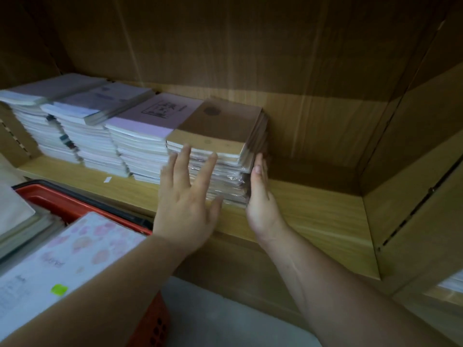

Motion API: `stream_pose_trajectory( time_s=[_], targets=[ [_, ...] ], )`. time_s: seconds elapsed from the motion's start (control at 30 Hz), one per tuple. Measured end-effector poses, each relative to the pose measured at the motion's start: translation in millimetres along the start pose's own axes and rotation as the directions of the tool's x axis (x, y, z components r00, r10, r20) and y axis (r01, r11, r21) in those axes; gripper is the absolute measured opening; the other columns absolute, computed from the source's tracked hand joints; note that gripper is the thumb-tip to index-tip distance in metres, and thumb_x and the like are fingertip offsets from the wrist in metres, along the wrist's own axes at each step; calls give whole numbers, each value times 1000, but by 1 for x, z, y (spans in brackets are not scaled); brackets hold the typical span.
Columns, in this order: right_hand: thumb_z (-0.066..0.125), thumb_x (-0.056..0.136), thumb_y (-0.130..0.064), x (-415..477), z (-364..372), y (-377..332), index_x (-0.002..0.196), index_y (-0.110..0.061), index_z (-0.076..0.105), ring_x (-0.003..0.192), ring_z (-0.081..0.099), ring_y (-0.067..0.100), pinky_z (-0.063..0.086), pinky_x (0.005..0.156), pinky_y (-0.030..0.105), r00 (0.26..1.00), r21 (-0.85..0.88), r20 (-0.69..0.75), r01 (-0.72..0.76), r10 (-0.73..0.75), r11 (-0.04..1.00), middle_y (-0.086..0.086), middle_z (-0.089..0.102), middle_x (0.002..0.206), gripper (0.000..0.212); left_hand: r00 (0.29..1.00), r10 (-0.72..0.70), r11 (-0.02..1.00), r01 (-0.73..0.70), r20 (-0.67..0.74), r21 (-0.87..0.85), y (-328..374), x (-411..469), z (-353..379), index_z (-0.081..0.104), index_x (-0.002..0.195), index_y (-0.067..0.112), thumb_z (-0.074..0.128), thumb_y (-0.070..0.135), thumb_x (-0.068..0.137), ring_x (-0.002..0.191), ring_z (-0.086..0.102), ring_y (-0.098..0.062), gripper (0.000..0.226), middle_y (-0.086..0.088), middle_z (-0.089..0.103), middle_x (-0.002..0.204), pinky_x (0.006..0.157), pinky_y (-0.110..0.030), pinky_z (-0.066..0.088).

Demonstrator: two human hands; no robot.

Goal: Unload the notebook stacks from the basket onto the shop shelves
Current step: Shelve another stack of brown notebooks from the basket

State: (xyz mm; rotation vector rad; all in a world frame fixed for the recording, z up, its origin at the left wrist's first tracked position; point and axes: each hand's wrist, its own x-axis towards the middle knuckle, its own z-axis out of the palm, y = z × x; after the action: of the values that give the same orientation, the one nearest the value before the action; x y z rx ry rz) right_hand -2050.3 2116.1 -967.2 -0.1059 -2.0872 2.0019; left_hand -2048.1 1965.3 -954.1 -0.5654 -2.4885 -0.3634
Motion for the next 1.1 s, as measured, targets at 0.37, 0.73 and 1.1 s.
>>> stream_pose_trajectory(
  time_s=[0.37, 0.73, 1.1],
  targets=[
    [22, 76, -85, -20, -1, 7, 161, -38, -6, 155, -8, 1, -3, 129, 41, 986, -37, 165, 0, 6, 999, -18, -11, 169, 101, 864, -450, 638, 488, 226, -595, -13, 13, 1, -5, 161, 29, 55, 4, 95, 151, -9, 1, 93, 14, -11, 168, 120, -22, 0],
    [18, 88, -68, -24, 2, -9, 163, -25, -6, 154, -15, 4, -8, 127, 35, 981, -210, 191, 58, -17, 976, -10, -17, 170, 89, 872, -375, 750, 485, 315, -449, -12, 11, -5, -6, 161, 26, 54, 1, 94, 153, -7, -5, 94, 13, -16, 167, 111, -14, 4],
    [43, 98, -51, -100, 68, -16, 151, -16, 43, 148, 29, 20, 22, 122, 30, 902, -250, -96, 388, -421, 887, 8, 33, 156, 64, 881, -318, 931, 359, 350, -58, -66, -76, -110, 33, 156, 31, 62, 31, 92, 147, 32, -28, 70, -8, 35, 159, 118, -41, 30]
  ],
)
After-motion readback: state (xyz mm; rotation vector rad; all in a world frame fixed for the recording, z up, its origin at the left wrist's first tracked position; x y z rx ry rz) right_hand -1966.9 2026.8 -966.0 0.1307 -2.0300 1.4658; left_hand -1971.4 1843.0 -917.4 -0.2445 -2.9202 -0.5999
